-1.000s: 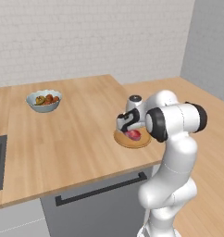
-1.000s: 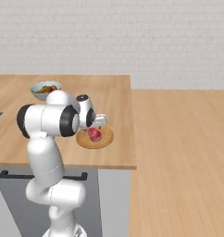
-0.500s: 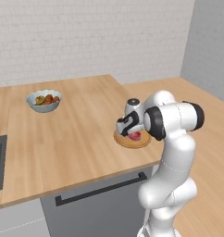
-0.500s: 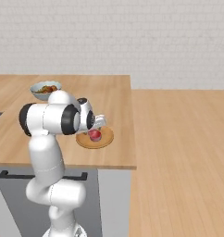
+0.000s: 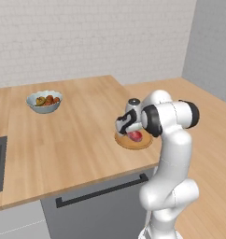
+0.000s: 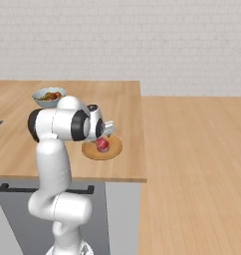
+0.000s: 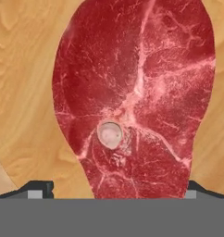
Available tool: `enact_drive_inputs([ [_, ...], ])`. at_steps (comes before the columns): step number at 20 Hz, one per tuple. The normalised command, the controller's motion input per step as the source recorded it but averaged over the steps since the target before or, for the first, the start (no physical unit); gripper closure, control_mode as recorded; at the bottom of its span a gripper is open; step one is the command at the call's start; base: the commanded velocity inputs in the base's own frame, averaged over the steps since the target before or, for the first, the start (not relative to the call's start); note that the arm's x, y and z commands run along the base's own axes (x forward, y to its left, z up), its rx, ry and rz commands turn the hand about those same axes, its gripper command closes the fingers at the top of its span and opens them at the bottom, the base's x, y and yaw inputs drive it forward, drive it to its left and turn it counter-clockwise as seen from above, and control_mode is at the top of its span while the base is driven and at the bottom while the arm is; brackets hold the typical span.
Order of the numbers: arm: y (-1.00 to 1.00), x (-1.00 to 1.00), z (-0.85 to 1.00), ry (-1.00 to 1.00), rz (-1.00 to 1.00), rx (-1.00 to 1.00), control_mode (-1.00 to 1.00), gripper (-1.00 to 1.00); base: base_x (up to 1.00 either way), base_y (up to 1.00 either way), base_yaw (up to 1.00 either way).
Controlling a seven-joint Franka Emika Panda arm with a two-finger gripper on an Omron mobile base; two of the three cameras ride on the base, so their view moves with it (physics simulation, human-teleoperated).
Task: Pick up the knife from the drawer and place it on the cutting board. Then place the meat from the plate to the cutting board.
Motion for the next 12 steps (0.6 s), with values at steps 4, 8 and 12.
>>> enact_drive_inputs([
  [4, 0.0, 0.0, -0.18, 0.0, 0.09, -0.02, -1.0, -1.0, 0.0, 0.0, 0.0],
  [8, -0.12, -0.33, -0.12, 0.0, 0.01, -0.01, -1.0, -1.0, 0.0, 0.0, 0.0],
  [12, -0.01, -0.21, -0.01, 0.0, 0.0, 0.01, -1.0, -1.0, 0.0, 0.0, 0.0],
])
